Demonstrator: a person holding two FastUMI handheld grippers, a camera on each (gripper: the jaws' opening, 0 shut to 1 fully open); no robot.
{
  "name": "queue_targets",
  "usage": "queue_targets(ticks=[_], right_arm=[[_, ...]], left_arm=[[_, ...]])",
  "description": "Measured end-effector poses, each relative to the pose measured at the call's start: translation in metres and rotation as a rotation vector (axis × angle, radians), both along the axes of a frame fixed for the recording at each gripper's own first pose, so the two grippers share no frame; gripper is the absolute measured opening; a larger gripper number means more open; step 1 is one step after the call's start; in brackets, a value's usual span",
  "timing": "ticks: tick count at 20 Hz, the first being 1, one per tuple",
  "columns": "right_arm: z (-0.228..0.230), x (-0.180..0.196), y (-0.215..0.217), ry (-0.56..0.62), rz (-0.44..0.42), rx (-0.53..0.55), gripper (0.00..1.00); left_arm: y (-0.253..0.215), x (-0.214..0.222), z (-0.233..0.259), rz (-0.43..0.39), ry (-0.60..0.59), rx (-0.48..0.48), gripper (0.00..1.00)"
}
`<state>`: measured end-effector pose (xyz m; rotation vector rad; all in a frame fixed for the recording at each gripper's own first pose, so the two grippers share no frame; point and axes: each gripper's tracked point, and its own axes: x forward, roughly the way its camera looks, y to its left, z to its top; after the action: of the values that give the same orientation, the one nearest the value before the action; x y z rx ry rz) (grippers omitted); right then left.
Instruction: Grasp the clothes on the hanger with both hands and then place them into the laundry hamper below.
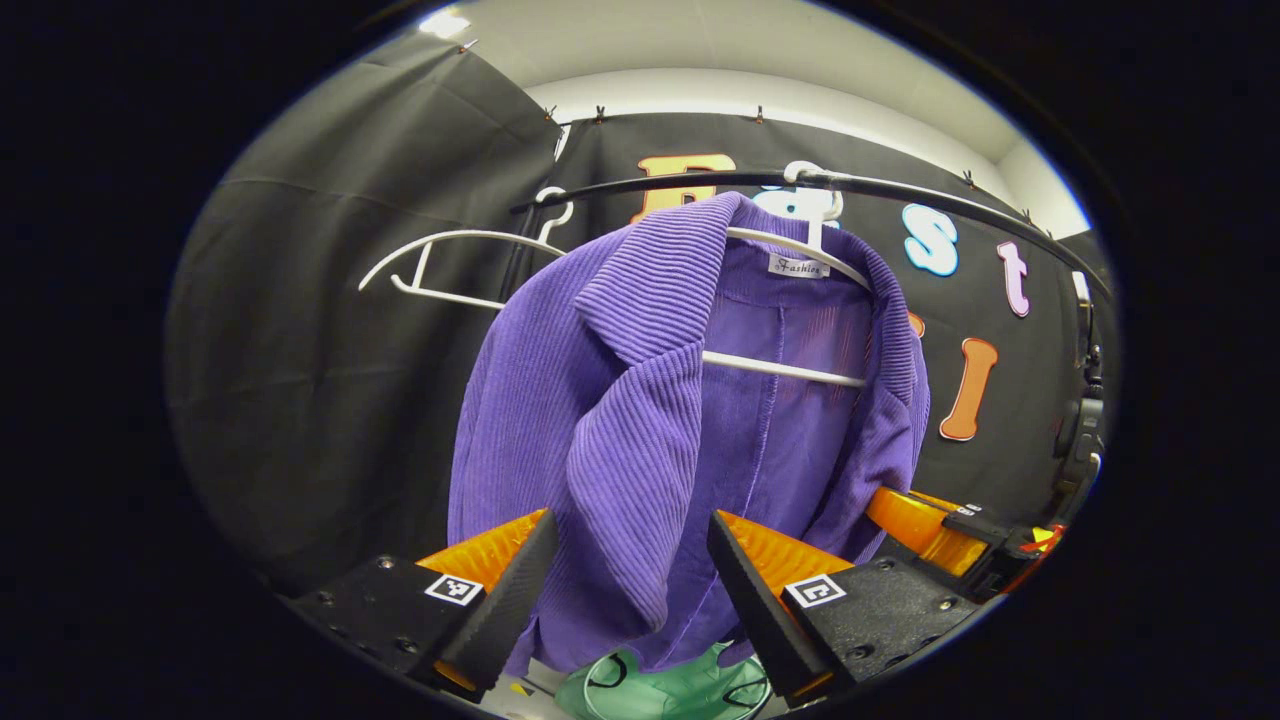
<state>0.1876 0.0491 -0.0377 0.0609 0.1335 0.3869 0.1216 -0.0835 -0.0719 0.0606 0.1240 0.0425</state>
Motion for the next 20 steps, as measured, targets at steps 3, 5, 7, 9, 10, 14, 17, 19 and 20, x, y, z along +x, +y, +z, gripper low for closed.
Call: queue_targets(ticks=[3,5,7,9,10,14,17,19,20], right_arm=[[0.002,0.002,-0.005,0.014,0.006,0.017,0.08],[0.005,0.005,-0.009,0.024,0.009,0.026,0.08],[0.006,0.009,-0.014,0.039,0.008,0.028,0.08],[0.008,0.015,-0.018,0.048,0.013,0.034,0.08],[0.007,0.019,-0.021,0.062,0.018,0.034,0.08],[0.01,0.034,-0.025,0.127,0.06,0.071,0.08],[0.015,0.048,-0.038,0.165,0.063,0.083,0.08],[0.025,0.055,-0.05,0.163,0.052,0.084,0.08],[0.031,0.059,-0.057,0.158,0.048,0.086,0.08]], left_arm=[[0.0,0.015,0.005,-0.002,-0.008,0.003,0.87],[0.001,0.018,0.007,0.014,-0.017,0.018,0.71],[0.003,0.021,0.006,0.019,-0.018,0.025,0.61],[0.003,0.025,0.003,0.013,-0.006,0.02,0.46],[0.001,0.027,0.002,0.003,0.001,0.015,0.38],[0.012,0.029,0.006,0.033,0.02,0.073,0.05],[0.018,0.024,0.014,0.036,0.02,0.076,0.0],[0.02,0.018,0.023,0.03,0.014,0.068,0.0],[0.023,0.015,0.028,0.033,0.01,0.064,0.0]])
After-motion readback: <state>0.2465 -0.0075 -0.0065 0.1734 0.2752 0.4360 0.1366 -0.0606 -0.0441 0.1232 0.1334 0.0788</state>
